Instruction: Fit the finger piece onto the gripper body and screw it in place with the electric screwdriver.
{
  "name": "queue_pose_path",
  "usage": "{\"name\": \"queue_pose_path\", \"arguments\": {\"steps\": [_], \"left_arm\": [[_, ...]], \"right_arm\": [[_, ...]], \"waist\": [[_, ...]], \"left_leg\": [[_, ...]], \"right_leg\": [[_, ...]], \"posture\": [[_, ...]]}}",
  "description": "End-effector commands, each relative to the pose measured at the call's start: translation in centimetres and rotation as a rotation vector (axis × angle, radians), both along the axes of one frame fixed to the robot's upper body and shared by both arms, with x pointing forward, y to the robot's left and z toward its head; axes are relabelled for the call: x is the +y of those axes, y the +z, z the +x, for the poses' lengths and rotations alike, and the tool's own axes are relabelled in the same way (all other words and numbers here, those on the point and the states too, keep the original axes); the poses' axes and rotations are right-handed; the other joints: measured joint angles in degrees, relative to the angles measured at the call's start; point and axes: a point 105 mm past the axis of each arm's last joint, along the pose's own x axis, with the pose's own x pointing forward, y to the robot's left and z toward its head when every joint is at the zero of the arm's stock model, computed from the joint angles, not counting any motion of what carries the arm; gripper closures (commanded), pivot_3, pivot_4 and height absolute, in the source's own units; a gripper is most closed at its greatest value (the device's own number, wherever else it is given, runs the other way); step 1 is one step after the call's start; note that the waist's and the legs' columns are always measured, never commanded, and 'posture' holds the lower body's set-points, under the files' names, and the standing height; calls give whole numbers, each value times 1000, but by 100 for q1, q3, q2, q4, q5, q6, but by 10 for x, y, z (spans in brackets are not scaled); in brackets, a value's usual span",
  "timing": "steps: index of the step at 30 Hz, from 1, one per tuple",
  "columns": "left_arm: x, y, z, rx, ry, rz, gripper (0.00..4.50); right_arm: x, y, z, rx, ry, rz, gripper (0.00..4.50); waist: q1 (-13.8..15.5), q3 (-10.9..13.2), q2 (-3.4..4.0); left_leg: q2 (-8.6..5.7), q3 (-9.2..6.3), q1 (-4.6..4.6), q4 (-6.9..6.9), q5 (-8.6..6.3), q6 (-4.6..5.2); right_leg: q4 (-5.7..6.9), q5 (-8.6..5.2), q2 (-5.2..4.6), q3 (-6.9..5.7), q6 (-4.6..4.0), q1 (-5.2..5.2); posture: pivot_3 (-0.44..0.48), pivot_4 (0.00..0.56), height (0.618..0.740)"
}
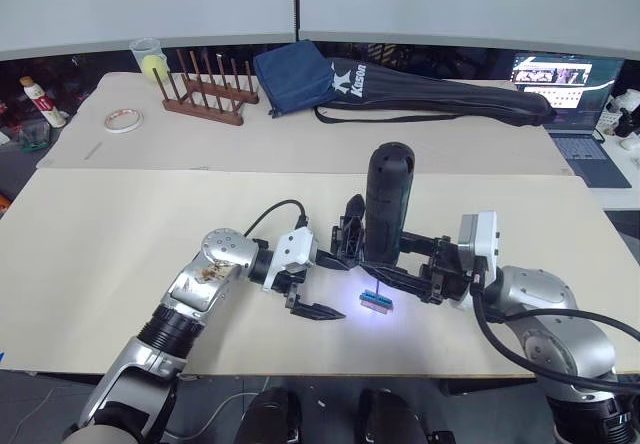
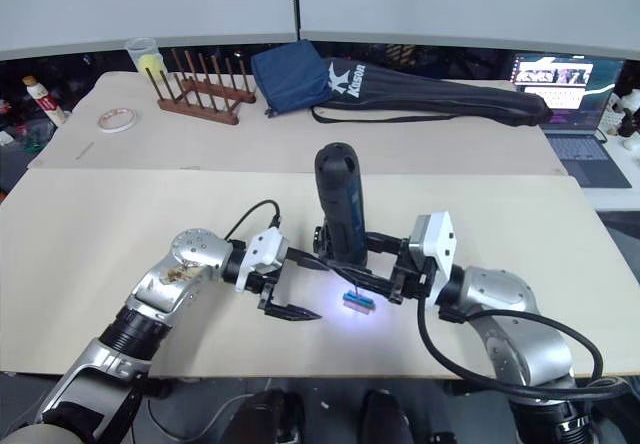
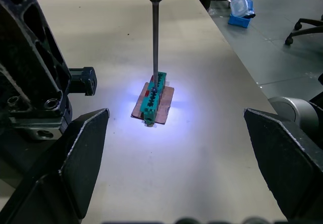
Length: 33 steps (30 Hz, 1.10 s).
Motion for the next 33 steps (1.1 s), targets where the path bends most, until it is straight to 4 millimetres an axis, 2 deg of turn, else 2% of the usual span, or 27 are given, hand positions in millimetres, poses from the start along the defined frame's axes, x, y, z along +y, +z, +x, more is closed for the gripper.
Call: {"name": "queue_pose_path", "arguments": {"steps": [1, 17, 28, 33], "left_arm": [[-1, 11, 3, -47, -5, -21, 0], [0, 11, 5, -48, 1, -21, 0], [12, 19, -3, -31, 17, -35, 0], [31, 21, -4, -6, 83, -34, 0]], "right_arm": [[0, 9, -3, -66, 4, 14, 2587], [-2, 7, -4, -53, -4, 14, 2587], [7, 39, -12, -114, 26, 53, 2587], [8, 54, -15, -128, 42, 68, 2587]], "waist": [[1, 0, 0], [1, 0, 0], [-7, 0, 0], [-10, 0, 0]], "left_leg": [[0, 0, 0, 0, 0, 0], [0, -1, 2, 2, 0, 0], [8, -1, 6, 1, 0, 0], [10, -1, 8, 0, 0, 0]], "right_leg": [[0, 0, 0, 0, 0, 0], [0, 0, 0, 0, 0, 3], [1, 0, 1, 1, 0, 4], [0, 0, 1, 3, -1, 4]], "posture": [[0, 150, 740], [0, 150, 740], [0, 150, 740], [0, 150, 740]]}}
